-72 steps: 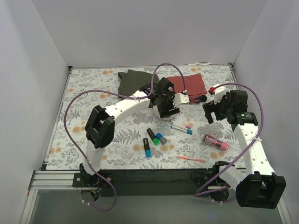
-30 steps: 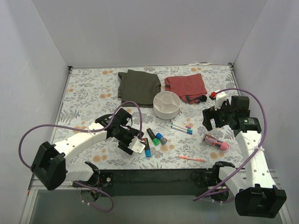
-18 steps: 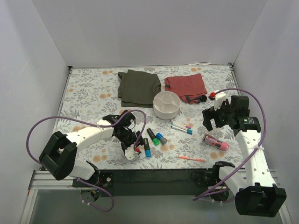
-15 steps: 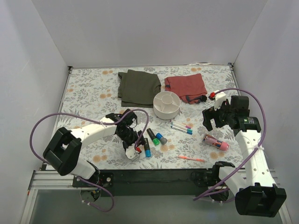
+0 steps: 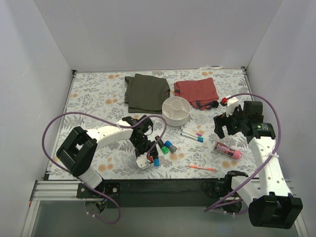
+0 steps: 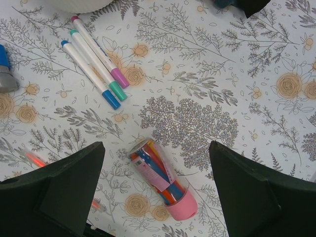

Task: Sort the stationery into containers
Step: Pick up the pen from the center of the board.

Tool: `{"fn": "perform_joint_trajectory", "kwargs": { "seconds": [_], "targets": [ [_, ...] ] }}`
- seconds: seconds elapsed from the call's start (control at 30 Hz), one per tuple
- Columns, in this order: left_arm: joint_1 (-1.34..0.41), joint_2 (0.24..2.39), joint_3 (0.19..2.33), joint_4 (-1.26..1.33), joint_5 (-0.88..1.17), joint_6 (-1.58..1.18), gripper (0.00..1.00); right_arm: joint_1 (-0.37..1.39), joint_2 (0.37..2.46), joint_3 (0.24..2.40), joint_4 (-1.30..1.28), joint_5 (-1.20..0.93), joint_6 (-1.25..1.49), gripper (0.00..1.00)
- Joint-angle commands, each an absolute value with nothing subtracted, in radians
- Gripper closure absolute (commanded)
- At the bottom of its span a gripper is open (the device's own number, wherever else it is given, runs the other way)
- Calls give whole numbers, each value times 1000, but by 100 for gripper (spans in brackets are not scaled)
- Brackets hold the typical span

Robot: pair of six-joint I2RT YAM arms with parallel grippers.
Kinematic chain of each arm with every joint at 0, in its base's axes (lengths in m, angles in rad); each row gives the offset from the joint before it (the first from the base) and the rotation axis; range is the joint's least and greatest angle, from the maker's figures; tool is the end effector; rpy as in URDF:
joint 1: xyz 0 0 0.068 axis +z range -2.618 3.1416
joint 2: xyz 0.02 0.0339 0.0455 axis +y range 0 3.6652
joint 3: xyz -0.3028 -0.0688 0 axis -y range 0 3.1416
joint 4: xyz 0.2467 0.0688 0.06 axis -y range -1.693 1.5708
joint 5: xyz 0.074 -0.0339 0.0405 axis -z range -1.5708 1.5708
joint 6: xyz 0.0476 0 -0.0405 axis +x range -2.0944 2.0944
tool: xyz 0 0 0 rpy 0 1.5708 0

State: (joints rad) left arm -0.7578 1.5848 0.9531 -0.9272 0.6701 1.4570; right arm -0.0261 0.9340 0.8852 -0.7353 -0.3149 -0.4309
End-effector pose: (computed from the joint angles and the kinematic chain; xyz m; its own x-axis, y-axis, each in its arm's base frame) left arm 0.1686 -0.2002 0.2077 0.4581 0.6386 -0.6184 0.7834 -0.6188 -0.0587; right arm 0.1740 0.0102 0.3206 -0.5602 -0.3827 -0.7347 -0.4715 0.8765 -0.0970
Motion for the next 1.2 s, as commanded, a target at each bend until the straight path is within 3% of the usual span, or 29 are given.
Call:
{"fn": "perform_joint_trajectory", "kwargs": {
  "seconds": [0.0, 0.3, 0.5, 0.87, 0.97, 1.13, 1.17],
  "targets": [
    [-791, 1609, 1003, -1009, 680, 1532, 48, -31, 936, 884, -732, -325, -449, 4],
    [-871, 1735, 1124, -1052, 611, 1437, 49, -29, 936, 879, -732, -331, -460, 4],
    [-905, 1837, 1232, -1135, 560, 1381, 56, -31, 927, 879, -733, -330, -471, 4],
    [-942, 1867, 1238, -1137, 522, 1293, 63, -31, 948, 874, -730, -342, -506, 5],
    [-954, 1868, 1246, -1117, 535, 1218, 71, -31, 957, 880, -729, -347, -515, 5],
    [-962, 1882, 1346, -1123, 569, 1062, 99, -31, 965, 905, -730, -350, -515, 6],
    [-962, 1869, 1371, -1137, 569, 1031, 100, -31, 965, 911, -730, -348, -515, 6]
  ]
}}
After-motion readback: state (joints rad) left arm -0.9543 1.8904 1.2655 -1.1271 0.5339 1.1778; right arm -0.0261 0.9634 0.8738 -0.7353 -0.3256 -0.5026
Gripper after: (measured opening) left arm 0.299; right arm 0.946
